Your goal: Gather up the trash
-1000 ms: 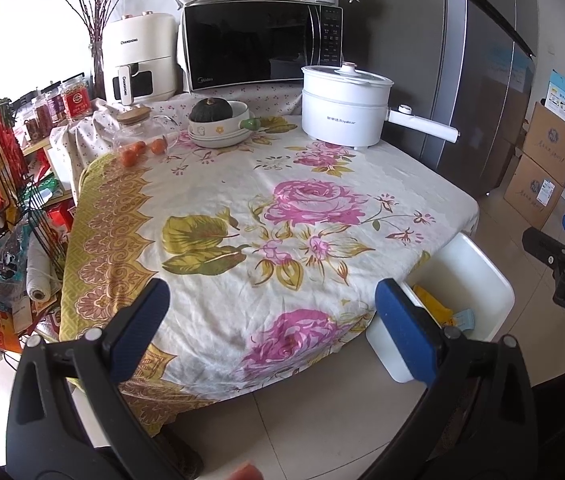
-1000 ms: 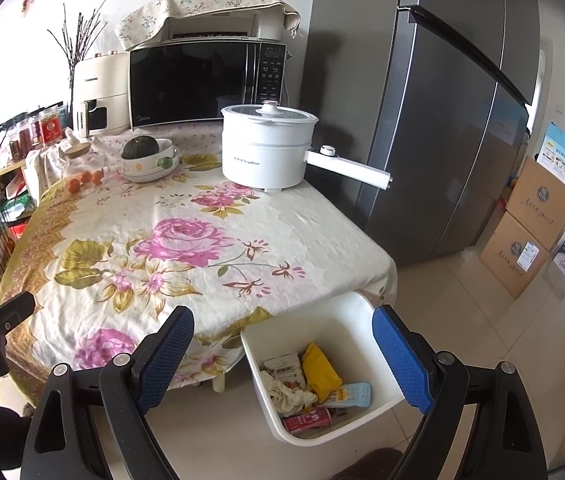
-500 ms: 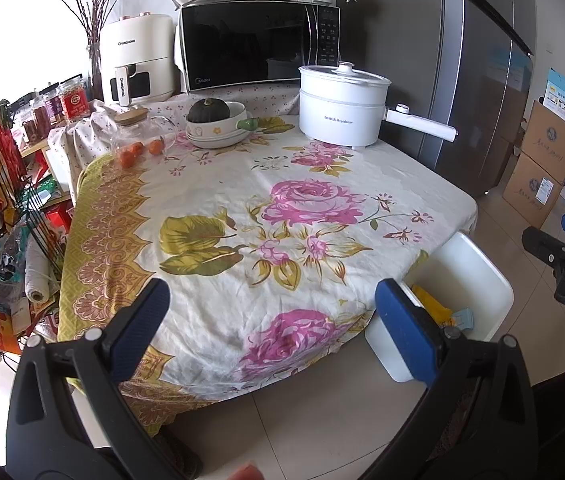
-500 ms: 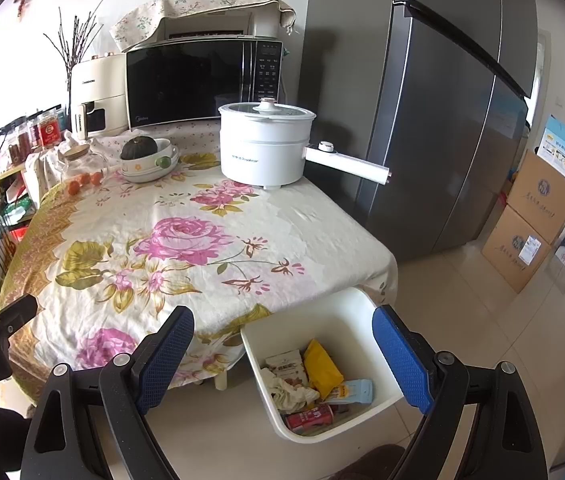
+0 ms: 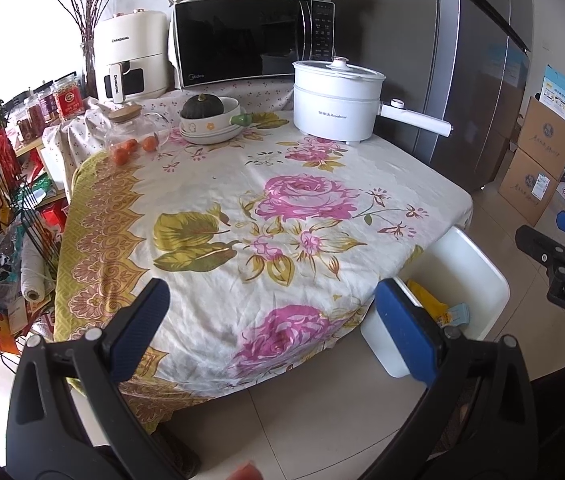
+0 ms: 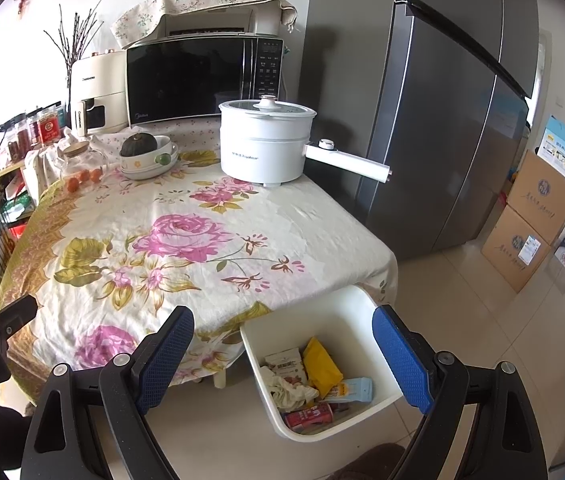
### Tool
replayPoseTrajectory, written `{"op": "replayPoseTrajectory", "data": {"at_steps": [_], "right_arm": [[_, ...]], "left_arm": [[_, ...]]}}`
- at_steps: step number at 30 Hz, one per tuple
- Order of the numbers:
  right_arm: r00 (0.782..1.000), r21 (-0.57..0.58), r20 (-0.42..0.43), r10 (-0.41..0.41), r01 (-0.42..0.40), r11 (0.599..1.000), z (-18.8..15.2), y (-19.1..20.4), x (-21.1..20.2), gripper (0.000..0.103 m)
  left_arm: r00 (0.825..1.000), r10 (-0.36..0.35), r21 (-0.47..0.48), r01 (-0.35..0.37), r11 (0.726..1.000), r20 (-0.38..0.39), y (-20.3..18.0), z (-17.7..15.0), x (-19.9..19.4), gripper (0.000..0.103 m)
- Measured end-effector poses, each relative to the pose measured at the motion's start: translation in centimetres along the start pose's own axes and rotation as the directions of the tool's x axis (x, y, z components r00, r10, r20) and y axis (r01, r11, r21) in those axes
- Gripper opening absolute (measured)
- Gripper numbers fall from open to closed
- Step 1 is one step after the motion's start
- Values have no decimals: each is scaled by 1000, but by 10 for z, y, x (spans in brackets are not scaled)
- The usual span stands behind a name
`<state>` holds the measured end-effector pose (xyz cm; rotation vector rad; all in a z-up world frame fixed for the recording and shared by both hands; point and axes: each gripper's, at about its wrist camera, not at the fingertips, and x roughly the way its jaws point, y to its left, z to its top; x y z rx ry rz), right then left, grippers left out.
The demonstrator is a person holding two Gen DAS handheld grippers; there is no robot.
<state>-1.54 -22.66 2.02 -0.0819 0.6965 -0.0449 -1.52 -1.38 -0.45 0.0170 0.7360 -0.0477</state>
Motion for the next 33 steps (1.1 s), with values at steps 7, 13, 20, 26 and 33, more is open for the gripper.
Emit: {"op": "replayPoseTrajectory", "data": {"at_steps": [7,13,20,26,33], "right_arm": [[1000,-2,0,0,0,1000,0,-1,0,92],[1000,15,0,-11,11,1000,-4,-2,0,92],[1000,29,5,-23,23,999,-5,-4,-2,92],[1000,40,4,-26,26,999,-4,-8,-3,92],[999,44,21,-28,27,999,-4,-8,-6,92]], "left_arm": [[1000,-16,15,16,1000,-6,-4,1,0,102],[1000,-22,21,22,1000,-5,-7,3,-1,102],[999,-35,32,36,999,-2,-15,6,-1,102],[999,-51,34,51,998,-3,-19,9,-1,102],[996,-82,7,82,997,-24,-22,15,4,102]]}}
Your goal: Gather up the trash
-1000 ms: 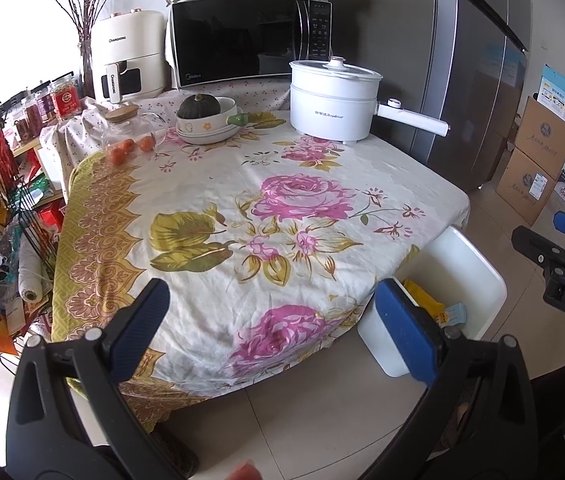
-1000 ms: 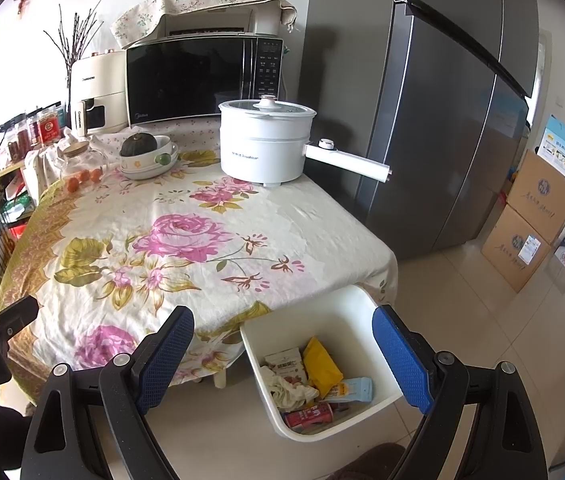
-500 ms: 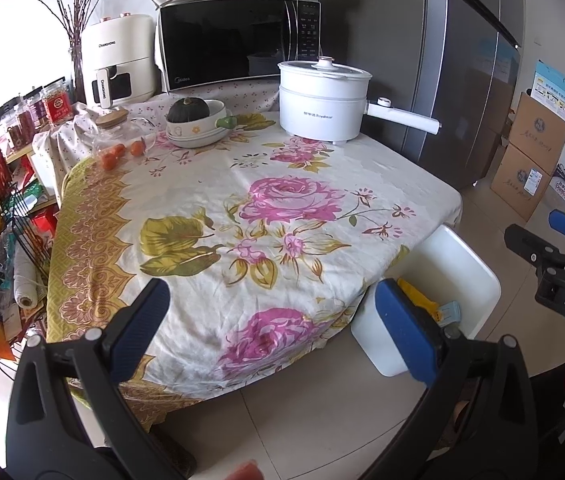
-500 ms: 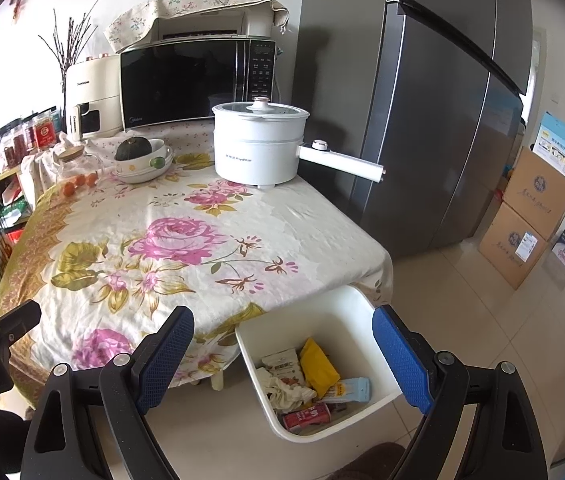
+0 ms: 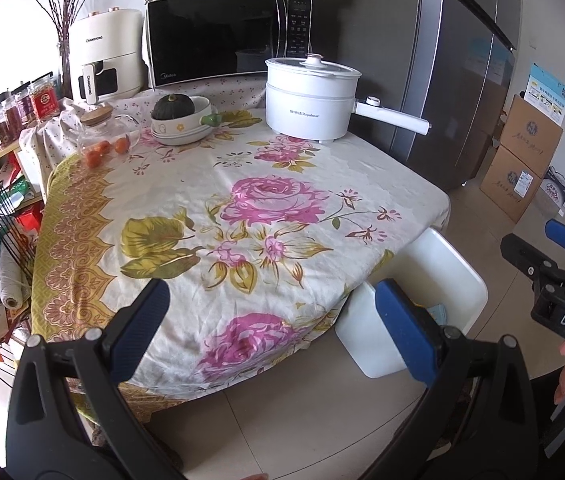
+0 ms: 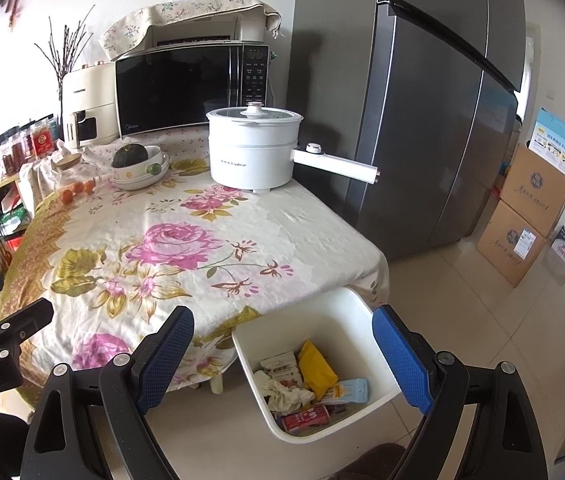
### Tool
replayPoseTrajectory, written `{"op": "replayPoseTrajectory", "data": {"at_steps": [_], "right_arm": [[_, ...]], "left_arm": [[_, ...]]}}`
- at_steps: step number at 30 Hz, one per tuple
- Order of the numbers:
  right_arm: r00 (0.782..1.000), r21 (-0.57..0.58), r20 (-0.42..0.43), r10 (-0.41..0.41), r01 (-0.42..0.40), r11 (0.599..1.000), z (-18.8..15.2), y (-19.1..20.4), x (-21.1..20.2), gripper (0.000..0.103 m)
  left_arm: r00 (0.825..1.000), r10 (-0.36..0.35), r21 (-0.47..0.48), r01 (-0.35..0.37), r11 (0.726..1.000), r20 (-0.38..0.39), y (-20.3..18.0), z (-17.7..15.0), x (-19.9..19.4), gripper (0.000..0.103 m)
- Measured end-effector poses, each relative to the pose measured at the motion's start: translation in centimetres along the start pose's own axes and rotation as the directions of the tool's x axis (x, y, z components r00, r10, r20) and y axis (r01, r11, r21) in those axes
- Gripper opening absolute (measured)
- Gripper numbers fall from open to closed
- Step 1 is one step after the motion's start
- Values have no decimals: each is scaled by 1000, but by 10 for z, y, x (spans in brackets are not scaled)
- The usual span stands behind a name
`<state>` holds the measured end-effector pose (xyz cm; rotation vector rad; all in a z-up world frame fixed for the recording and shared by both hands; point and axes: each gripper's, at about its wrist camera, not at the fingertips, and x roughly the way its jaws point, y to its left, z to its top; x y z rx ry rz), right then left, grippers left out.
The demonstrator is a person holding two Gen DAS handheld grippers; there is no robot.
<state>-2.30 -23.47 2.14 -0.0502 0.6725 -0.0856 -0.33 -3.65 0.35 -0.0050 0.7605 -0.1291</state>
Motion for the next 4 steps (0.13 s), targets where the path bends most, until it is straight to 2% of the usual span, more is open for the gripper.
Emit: {"op": "replayPoseTrajectory", "data": {"at_steps": [4], "right_arm": [[1000,-3,-13,12,-12,1000,-2,3,2,92]], "left_arm": [[999,-32,-24,32,999,-6,4,8,-1,102]]}}
